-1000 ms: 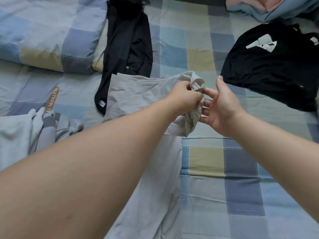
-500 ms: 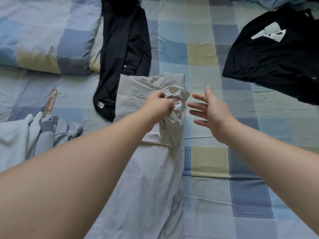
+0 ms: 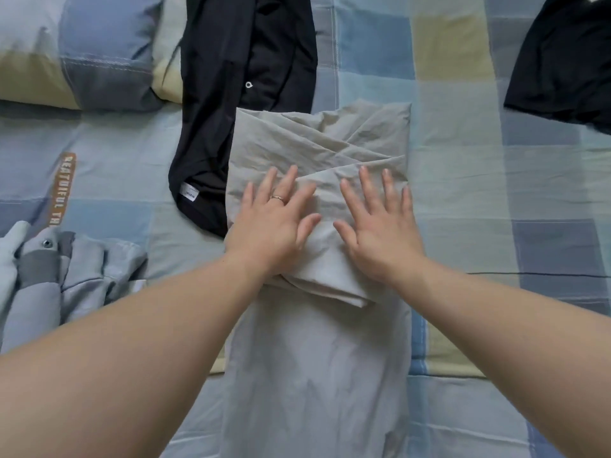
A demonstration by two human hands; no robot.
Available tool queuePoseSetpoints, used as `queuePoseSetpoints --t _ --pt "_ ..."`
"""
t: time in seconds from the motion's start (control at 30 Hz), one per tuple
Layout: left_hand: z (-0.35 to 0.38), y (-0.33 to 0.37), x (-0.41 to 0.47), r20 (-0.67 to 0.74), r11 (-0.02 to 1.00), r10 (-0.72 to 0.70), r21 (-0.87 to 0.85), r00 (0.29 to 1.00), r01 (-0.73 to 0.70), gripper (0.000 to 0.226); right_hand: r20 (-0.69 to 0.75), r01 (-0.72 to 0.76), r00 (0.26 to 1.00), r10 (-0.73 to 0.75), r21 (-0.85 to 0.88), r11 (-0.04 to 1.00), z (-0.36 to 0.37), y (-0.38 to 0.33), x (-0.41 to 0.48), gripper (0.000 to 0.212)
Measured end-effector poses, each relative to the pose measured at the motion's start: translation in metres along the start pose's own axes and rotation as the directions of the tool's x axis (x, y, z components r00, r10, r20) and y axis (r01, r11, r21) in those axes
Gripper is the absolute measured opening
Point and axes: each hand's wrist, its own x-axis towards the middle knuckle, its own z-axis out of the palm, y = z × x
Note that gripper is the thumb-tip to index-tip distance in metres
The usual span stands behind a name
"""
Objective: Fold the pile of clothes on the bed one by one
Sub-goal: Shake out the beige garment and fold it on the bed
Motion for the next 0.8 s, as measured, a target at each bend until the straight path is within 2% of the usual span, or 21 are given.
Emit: queuePoseSetpoints --t 0.03,0.1,0.23,0.3,0.57,0.8 --pt "0.018 -0.004 0.006 0.065 1.0 0.006 0.027 0.998 -0.008 0.063 0.018 0.004 1.0 -0.003 -0.031 1.0 0.018 0.002 0.007 0.071" --pt "0.055 -0.013 0.013 0.055 0.994 -0.04 0.106 0.998 0.034 0.068 0.009 0.012 1.0 -0.011 -0.108 0.994 0.052 0.008 0.016 0.075" --pt "0.108 -0.027 0.022 -0.192 0.983 -0.016 0.177 0.981 0.051 0.069 -0.188 0.009 0.982 -0.03 -0.111 0.994 0.105 0.017 0.031 0.078" --pt "0.114 -0.029 0.031 -0.254 0.984 0.013 0.177 0.967 0.034 0.07 -0.266 0.027 0.963 -0.054 -0.104 0.994 0.112 0.023 0.04 0.078" --pt "0.108 -0.027 0.03 -0.252 0.988 -0.014 0.144 0.968 0.052 0.069 -0.263 0.025 0.964 -0.04 -0.057 0.998 0.104 0.02 0.038 0.076" --pt "0.097 -0.022 0.031 -0.123 0.988 -0.078 0.121 0.989 0.093 0.069 -0.092 -0.001 0.996 0.0 -0.009 1.0 0.091 0.019 0.039 0.079"
